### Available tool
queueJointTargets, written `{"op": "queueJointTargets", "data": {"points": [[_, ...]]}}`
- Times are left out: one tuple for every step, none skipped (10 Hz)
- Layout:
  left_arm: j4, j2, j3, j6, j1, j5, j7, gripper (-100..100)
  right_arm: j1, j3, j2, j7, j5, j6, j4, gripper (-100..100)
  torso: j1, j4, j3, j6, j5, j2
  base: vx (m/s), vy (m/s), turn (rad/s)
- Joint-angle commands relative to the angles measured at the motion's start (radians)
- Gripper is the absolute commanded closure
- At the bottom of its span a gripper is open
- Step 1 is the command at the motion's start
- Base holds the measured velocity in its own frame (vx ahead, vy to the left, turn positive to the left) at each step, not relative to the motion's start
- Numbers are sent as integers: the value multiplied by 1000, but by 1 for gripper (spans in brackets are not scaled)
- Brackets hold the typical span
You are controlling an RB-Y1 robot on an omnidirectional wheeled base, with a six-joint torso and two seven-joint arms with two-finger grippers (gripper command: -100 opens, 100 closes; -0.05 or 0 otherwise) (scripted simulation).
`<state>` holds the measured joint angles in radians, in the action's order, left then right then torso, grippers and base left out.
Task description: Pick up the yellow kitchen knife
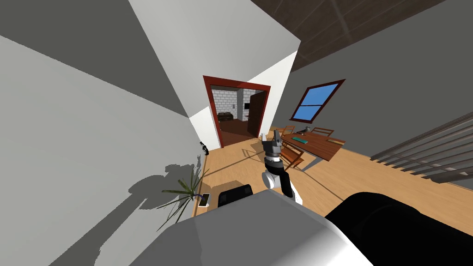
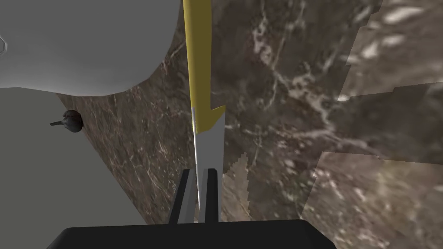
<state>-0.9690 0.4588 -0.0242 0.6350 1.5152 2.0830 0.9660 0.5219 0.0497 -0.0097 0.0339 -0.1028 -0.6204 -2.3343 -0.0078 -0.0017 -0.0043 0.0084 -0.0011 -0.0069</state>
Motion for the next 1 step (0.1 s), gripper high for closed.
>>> {"op": "queueJointTargets", "data": {"points": [[0,0,0,0,0,0,0,0,0,0,0,0,0,0,0,0,0,0,0,0,0,0,8,1,-4]]}}
